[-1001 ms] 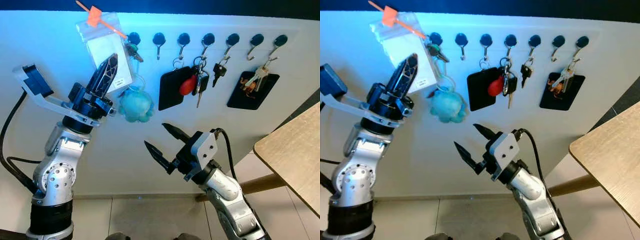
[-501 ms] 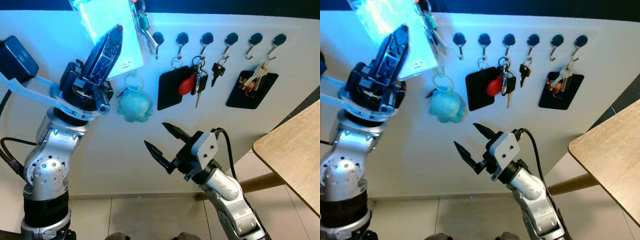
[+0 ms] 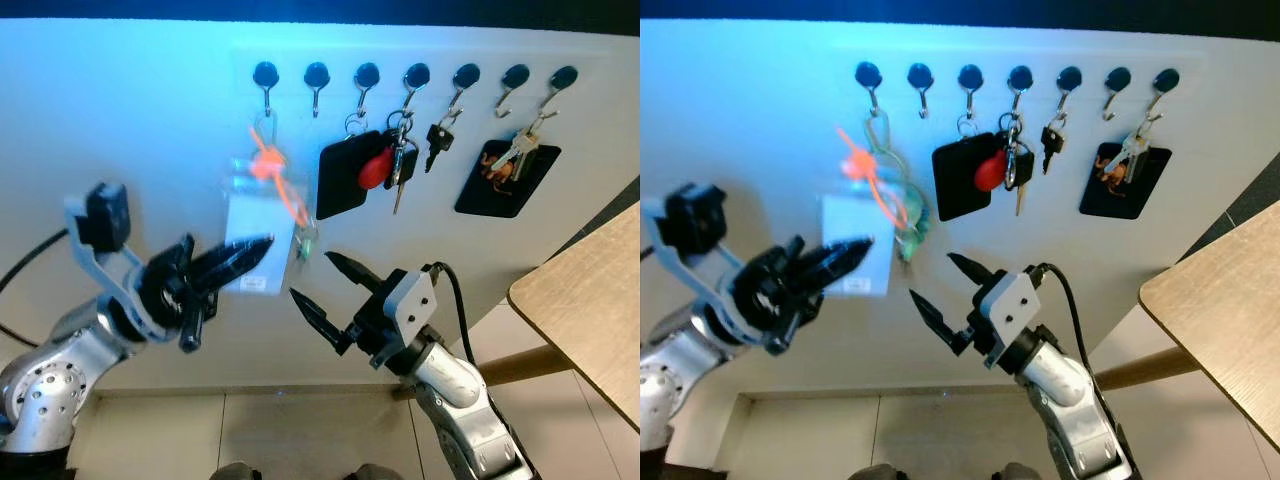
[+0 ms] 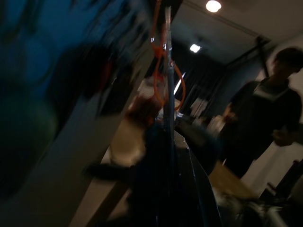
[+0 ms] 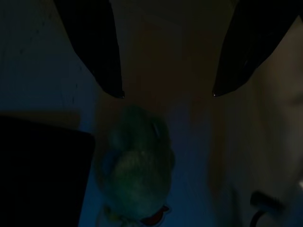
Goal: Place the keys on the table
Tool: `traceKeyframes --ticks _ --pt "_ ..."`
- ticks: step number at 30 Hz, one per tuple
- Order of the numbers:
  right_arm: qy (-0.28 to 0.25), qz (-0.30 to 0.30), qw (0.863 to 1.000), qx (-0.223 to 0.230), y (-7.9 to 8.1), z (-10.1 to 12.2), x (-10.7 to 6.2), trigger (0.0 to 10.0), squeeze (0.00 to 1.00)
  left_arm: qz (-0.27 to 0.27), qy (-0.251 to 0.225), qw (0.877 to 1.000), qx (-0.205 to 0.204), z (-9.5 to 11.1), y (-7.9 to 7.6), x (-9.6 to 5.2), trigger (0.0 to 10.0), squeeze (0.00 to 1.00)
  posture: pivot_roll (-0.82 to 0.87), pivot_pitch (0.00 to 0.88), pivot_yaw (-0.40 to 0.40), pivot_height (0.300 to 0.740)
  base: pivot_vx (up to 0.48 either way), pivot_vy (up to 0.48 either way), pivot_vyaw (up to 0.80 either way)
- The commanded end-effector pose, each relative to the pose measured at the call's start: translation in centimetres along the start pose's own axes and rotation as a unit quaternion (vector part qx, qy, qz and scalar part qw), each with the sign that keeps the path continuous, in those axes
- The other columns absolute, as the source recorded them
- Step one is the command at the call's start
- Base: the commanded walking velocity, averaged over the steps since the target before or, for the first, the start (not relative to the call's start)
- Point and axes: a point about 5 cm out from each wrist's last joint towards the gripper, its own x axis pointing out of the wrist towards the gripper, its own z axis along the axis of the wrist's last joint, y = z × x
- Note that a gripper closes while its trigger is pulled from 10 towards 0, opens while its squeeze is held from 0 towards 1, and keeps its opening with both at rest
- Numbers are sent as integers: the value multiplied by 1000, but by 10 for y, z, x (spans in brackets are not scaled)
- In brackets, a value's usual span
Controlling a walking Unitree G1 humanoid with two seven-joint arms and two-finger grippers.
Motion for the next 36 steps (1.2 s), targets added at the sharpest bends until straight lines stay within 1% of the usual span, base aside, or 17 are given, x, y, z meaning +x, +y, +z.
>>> traceKeyframes --ticks 1,4,6,7,11,12,13,14,15,16,17,18,20,21,25,29,36 --pt "28 1 1000 5 2 -11 -10 10000 0 29 39 999 -1 -12 7 -14 0 0 29 100 -8 740 0 0 0" --pt "49 -1 999 13 3 -21 -17 10000 0 57 55 997 -8 -24 14 -25 0 0 28 99 -8 740 0 0 0" --pt "79 -24 996 29 2 -37 -28 10000 0 121 64 991 -3 -40 28 -39 0 0 28 98 -8 740 0 0 0" --pt "113 -56 991 45 -2 -55 -41 10000 0 196 89 976 -21 -61 44 -54 0 0 31 95 -12 740 0 0 0" --pt "138 -104 981 85 -8 -70 -53 10000 0 266 123 956 -12 -80 59 -67 0 0 32 96 -13 740 0 0 0" --pt "170 -115 975 85 -9 -82 -61 10000 0 317 155 936 -10 -94 67 -76 1451 0 31 93 -15 740 0 0 0" --pt "197 -125 968 88 -10 -93 -69 10000 0 361 182 915 17 -104 74 -83 4039 0 30 94 -14 740 0 0 0" --pt "226 -144 958 103 -11 -104 -78 10000 0 393 190 899 27 -113 80 -88 4235 0 30 94 -14 740 0 0 0" --pt "226 -144 958 103 -11 -104 -78 10000 0 393 190 899 27 -113 80 -88 4235 0 30 94 -14 740 0 0 0" --pt "257 -185 940 130 -14 -119 -90 10000 0 457 214 862 41 -124 89 -98 9804 0 28 84 -13 740 0 0 0" --pt "284 -241 912 170 -17 -134 -102 10000 0 513 224 827 52 -133 95 -108 10000 0 29 77 -11 740 0 0 0" --pt "284 -241 912 170 -17 -134 -102 10000 0 513 224 827 52 -133 95 -108 10000 0 29 77 -11 740 0 0 0" --pt "314 -341 859 217 -20 -154 -124 10000 0 598 218 771 12 -151 101 -121 10000 0 30 59 -9 740 0 0 0" --pt "325 -374 837 231 -21 -160 -132 10000 0 610 211 764 -10 -158 101 -121 10000 0 30 59 -9 740 0 0 0" --pt "353 -447 780 259 -20 -173 -154 10000 0 590 257 765 4 -178 101 -108 10000 0 31 38 -6 740 0 0 0" --pt "374 -474 758 248 -20 -177 -166 10000 0 585 280 761 15 -187 101 -102 10000 0 30 20 0 740 0 0 0" --pt "391 -490 746 226 -22 -180 -173 10000 0 589 270 761 41 -192 103 -95 10000 0 26 1 5 740 0 0 0"
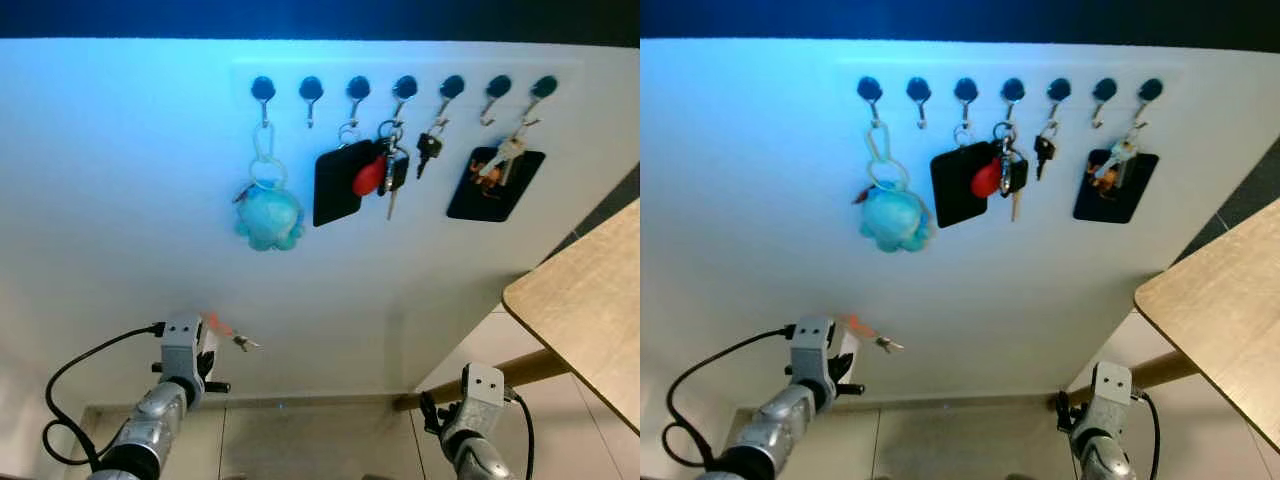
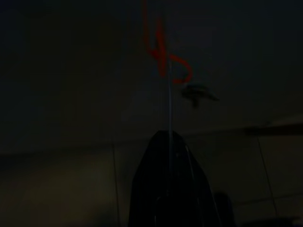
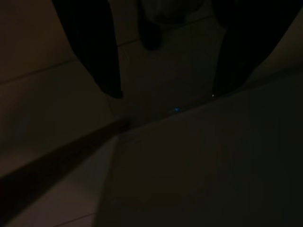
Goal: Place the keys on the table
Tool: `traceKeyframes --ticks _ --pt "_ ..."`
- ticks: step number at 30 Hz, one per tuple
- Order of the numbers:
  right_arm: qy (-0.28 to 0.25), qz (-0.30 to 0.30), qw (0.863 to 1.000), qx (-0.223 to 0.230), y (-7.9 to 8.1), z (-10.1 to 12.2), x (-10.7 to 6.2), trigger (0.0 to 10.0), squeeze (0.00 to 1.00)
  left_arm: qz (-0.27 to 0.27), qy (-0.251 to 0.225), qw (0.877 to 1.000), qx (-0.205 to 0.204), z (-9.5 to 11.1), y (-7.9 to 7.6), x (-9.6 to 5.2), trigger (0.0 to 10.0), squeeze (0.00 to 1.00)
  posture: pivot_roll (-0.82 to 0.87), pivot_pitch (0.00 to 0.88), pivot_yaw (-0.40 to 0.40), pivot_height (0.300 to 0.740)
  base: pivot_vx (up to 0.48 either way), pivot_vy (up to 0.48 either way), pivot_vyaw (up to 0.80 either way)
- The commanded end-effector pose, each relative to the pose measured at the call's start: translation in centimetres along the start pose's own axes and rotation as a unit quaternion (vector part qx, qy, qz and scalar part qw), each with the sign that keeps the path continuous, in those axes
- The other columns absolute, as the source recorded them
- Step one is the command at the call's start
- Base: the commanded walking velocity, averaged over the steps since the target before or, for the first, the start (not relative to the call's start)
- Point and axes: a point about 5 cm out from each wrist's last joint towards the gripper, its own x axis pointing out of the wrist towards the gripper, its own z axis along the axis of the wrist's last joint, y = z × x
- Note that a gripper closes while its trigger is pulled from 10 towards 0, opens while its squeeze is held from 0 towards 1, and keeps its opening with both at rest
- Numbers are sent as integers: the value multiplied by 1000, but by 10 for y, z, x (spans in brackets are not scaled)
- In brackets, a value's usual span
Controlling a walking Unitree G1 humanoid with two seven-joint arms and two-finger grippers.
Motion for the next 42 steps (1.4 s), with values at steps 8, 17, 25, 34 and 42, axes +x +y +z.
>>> traceKeyframes --ticks 8,17,25,34,42 --pt "2 -21 1000 15 -4 -5 0 10000 0 31 4 999 13 -11 3 -1 10000 0 18 0 7 740 0 0 0" --pt "15 -21 1000 17 -5 -11 -1 10000 0 45 -6 999 -3 -10 8 -2 10000 0 20 0 0 740 0 0 0" --pt "19 -1 1000 6 0 -11 0 10000 0 26 -7 1000 3 -13 -4 0 10000 0 20 9 -4 740 -135 0 0" --pt "20 5 1000 9 4 -12 0 10000 0 9 -13 1000 12 -11 -12 3 10000 0 21 19 -4 740 -324 0 0" --pt "22 6 1000 11 4 -14 0 10000 0 1 -13 1000 19 -9 -14 4 10000 0 21 26 -2 740 -378 0 0"
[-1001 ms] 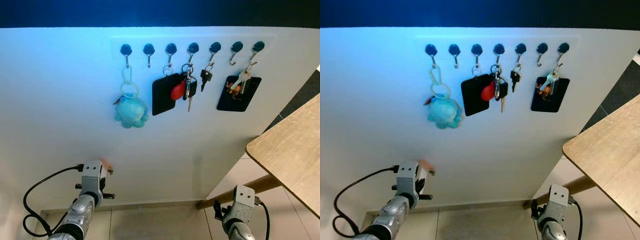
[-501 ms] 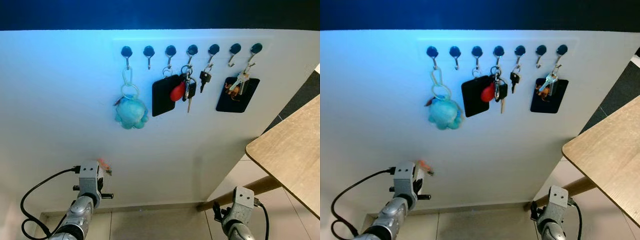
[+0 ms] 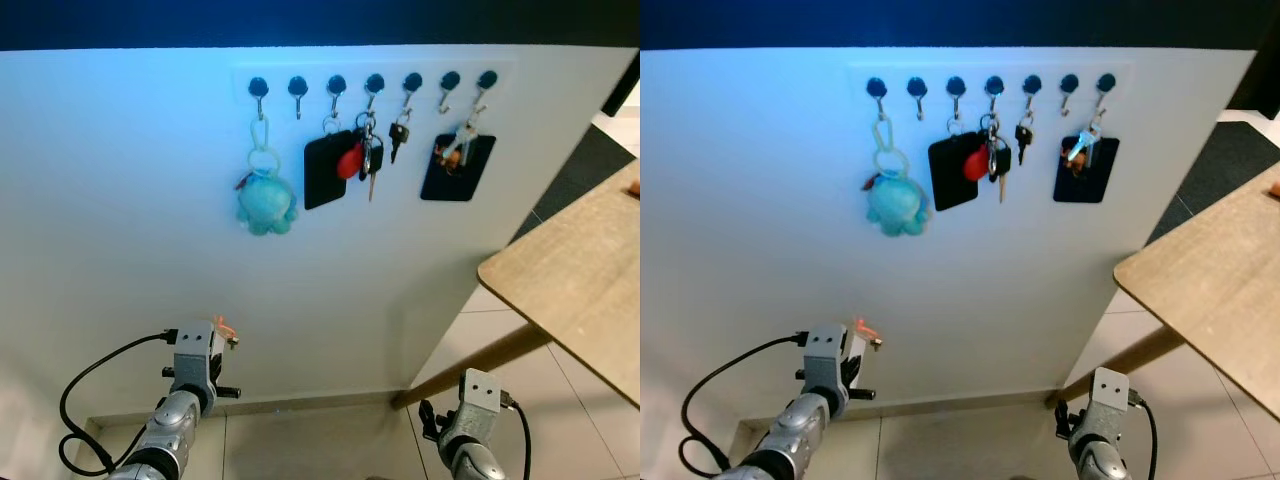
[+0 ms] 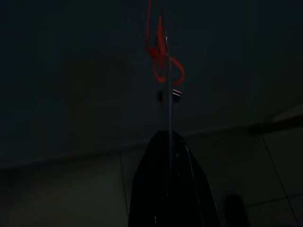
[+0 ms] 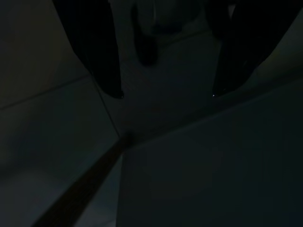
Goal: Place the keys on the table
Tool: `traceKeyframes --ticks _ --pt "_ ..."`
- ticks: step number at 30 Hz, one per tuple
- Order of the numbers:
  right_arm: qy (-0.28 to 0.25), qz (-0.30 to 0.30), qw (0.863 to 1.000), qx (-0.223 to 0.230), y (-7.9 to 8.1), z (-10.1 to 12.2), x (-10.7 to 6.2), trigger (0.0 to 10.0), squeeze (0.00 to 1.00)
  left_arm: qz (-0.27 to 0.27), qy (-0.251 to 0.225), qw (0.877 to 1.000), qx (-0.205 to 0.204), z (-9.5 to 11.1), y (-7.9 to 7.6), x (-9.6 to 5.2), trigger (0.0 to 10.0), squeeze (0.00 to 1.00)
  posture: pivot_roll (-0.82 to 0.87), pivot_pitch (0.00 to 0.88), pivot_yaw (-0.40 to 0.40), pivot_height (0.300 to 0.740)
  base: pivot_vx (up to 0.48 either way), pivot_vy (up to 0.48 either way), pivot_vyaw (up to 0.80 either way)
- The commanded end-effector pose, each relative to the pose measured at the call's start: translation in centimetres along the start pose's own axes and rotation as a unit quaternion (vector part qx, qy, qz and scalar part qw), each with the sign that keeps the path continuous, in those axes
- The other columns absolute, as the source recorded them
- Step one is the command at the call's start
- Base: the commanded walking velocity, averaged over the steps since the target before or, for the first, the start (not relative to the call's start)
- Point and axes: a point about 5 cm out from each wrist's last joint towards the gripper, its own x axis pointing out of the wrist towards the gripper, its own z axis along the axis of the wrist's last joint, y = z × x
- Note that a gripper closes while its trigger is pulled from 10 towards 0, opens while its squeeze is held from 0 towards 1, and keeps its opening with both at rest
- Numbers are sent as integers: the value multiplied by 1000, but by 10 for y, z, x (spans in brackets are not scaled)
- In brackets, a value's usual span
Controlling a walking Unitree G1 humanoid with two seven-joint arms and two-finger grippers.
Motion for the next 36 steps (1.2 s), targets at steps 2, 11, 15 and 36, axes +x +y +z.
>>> traceKeyframes --ticks 2,11,15,36 --pt "2 -3 1000 2 -1 -3 -1 10000 0 -11 4 1000 5 -2 -6 1 10000 0 21 26 -2 740 -379 0 0" --pt "3 -2 1000 5 1 -4 -2 10000 0 -28 -2 999 24 4 -8 3 10000 0 28 28 5 740 -377 0 0" --pt "3 -1 1000 7 2 -5 -1 10000 0 -37 -4 999 34 7 -10 5 10000 0 30 29 7 740 -359 0 0" --pt "3 -10 1000 8 -1 -7 -3 10000 0 -62 -8 997 49 13 -19 9 10000 0 24 35 11 740 -13 -160 0"
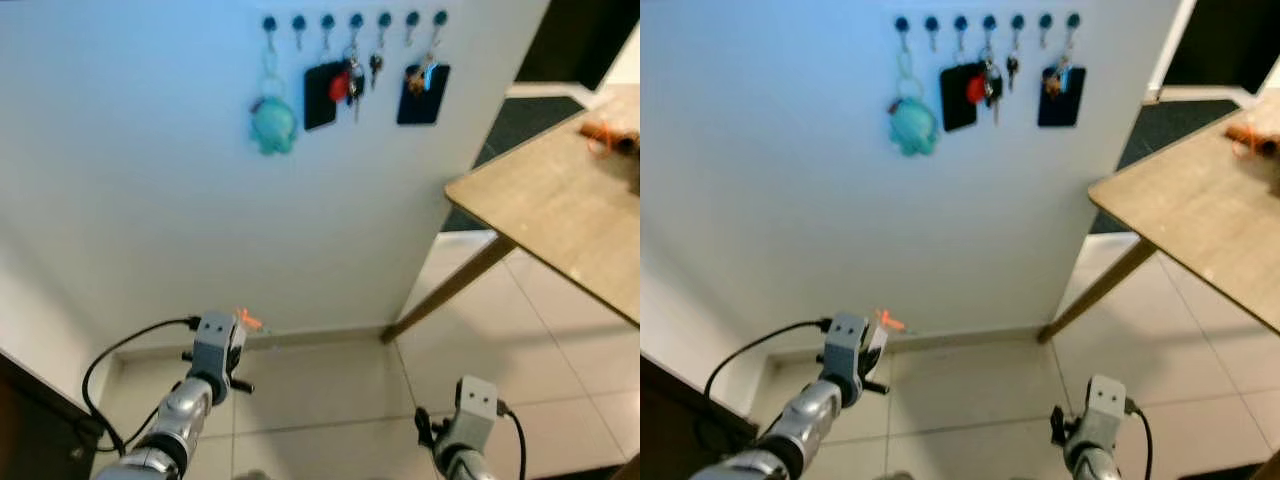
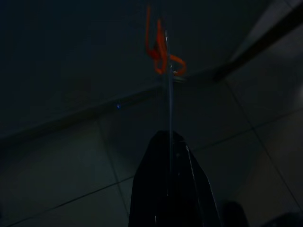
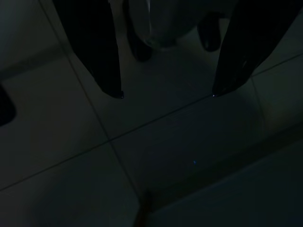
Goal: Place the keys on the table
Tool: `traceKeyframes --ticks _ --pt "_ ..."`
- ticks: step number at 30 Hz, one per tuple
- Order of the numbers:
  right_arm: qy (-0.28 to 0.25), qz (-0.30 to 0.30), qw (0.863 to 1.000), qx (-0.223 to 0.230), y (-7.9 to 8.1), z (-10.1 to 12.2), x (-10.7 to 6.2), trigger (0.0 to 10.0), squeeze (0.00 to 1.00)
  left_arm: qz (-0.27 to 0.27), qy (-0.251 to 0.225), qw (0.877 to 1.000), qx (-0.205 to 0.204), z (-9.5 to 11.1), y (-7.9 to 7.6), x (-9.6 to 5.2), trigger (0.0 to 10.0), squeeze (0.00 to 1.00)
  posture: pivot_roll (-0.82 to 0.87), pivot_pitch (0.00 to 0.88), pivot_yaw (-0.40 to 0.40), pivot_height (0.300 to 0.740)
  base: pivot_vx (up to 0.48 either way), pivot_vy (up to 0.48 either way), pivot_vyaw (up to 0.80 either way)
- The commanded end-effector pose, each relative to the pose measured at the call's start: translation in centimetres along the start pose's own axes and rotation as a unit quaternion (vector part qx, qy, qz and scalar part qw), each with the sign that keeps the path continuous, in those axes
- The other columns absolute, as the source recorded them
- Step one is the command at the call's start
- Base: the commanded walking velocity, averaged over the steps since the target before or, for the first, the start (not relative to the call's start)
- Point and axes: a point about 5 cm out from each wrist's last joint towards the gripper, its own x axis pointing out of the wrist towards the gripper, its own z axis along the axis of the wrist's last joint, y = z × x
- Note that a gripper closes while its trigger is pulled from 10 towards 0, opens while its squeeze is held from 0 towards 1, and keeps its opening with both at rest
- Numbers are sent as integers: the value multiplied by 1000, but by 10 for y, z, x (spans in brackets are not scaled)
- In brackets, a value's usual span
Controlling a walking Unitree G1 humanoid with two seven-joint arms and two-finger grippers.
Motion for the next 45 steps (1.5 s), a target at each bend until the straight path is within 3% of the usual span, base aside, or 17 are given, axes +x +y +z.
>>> traceKeyframes --ticks 1,3,11,18,25,45 --pt "-5 -7 1000 -5 -5 2 0 10000 0 2 -3 1000 1 0 -2 0 10000 0 24 35 11 740 0 0 0" --pt "-11 -9 1000 -8 -5 4 0 10000 0 31 0 999 -12 0 5 0 10000 0 24 35 11 740 0 0 0" --pt "-13 -10 1000 -6 -6 6 1 10000 0 31 -3 999 -8 0 6 -1 10000 0 25 32 11 740 0 0 0" --pt "-15 -6 1000 -8 -5 6 0 10000 0 24 -8 1000 2 1 3 -1 10000 0 24 29 11 740 0 0 -800" --pt "-15 -4 1000 -10 -5 5 0 10000 0 47 -25 998 -40 3 8 -1 10000 0 22 23 11 740 0 0 -800" --pt "-18 3 1000 -11 -2 8 2 10000 0 39 -30 998 -39 4 7 -2 10000 0 27 31 6 740 0 0 -800"
